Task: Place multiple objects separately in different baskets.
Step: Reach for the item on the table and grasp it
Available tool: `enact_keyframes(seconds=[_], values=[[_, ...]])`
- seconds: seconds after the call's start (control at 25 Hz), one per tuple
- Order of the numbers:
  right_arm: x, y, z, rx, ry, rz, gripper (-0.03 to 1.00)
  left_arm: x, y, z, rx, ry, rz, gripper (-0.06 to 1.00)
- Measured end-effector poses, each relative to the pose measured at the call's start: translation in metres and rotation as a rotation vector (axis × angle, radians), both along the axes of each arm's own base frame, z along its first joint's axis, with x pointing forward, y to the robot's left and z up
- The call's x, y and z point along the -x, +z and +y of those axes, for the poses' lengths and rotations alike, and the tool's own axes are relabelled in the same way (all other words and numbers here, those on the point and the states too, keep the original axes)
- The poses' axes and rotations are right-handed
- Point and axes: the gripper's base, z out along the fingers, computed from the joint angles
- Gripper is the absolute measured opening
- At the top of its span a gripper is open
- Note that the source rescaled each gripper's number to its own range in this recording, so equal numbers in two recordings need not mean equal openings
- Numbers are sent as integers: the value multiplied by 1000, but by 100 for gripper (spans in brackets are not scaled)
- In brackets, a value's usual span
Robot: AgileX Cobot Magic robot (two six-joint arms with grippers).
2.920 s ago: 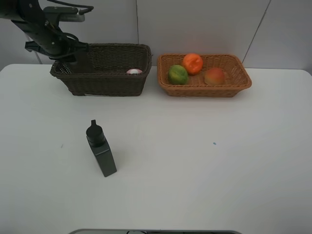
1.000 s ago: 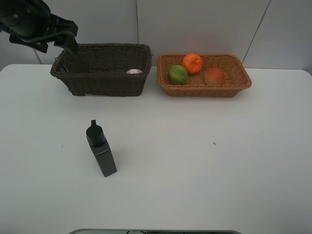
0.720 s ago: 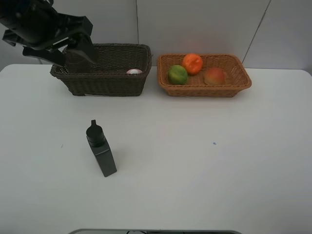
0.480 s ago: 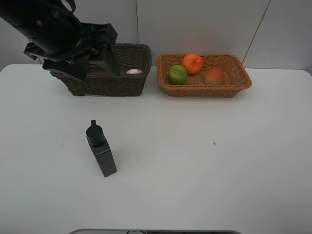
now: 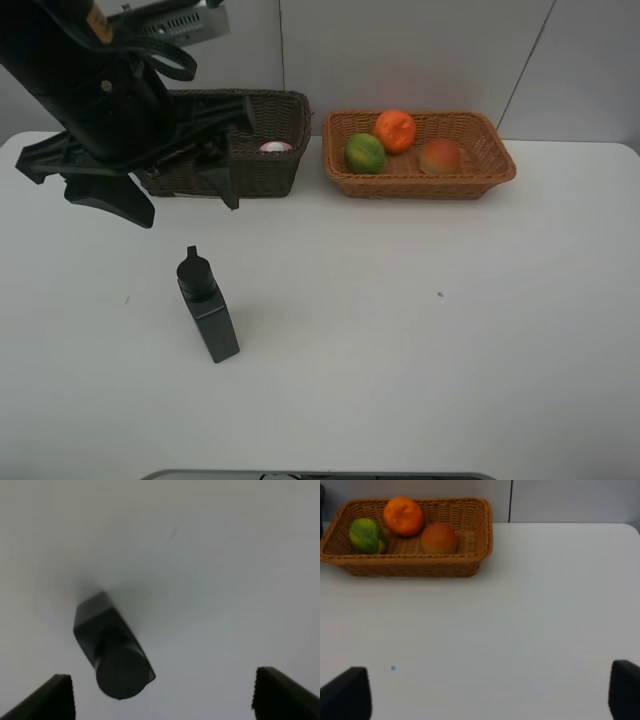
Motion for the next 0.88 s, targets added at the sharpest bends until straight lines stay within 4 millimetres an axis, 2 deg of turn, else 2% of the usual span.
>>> enact_keyframes(seconds=[0.08, 0.24, 0.4, 0.76, 0.88], values=[[0, 0, 0, 0, 0, 0, 100, 5, -6, 1, -27, 16, 28, 92], [0, 0, 0, 0, 0, 0, 100, 17, -34, 8, -68, 106, 104, 92], [0, 0, 0, 0, 0, 0, 100, 23, -52, 9, -50, 147, 97, 92], [0, 0, 0, 0, 0, 0, 100, 18, -55, 6, -3, 200, 54, 92], [0, 0, 0, 0, 0, 0, 100, 15, -65, 4, -27, 205, 78, 92]])
